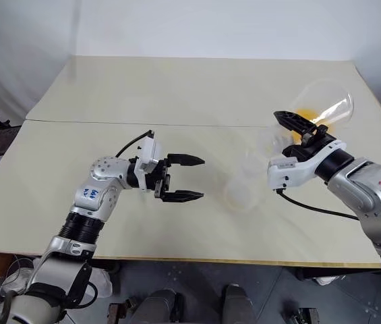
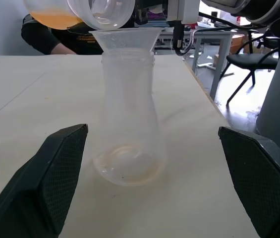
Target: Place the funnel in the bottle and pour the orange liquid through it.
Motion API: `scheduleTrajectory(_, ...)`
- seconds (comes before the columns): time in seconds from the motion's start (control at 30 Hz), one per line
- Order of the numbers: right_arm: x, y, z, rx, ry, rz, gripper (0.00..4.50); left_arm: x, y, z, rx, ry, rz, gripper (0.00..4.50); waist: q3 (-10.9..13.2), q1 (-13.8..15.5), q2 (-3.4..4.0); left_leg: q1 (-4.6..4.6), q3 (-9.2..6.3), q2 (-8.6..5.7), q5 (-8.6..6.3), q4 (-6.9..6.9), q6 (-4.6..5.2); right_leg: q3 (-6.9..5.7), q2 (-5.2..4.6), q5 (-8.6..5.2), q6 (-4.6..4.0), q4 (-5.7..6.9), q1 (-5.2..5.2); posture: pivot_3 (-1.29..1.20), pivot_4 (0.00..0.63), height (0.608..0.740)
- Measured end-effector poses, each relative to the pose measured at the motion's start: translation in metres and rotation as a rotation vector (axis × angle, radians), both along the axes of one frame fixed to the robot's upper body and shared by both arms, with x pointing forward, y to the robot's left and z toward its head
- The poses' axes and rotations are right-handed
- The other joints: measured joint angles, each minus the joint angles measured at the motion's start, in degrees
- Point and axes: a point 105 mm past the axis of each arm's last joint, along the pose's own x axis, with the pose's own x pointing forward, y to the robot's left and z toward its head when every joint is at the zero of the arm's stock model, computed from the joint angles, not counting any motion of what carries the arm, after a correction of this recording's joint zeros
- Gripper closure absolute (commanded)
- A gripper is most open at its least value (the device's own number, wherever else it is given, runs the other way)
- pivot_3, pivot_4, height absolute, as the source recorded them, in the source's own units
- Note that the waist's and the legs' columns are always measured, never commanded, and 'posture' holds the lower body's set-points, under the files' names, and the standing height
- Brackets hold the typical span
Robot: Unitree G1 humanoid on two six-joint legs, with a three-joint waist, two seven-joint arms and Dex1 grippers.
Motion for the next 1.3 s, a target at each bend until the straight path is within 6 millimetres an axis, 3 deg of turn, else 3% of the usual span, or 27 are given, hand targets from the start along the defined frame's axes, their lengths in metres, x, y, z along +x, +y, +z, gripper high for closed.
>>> scheduleTrajectory(1.3, -0.0007, 0.0031, 0.0020, -0.122, -0.053, 0.031, 1.68, 0.0002, 0.0001, 0.0001, 0.000, 0.000, 0.002, 0.00, 0.0, 0.0, 0.00, 0.01, 0.01, 0.00, 0.00, 0.02, 0.00, 0.00, 0.00, 0.00, 0.00, 0.08, -0.02, 0.00, 0.150, 0.740)
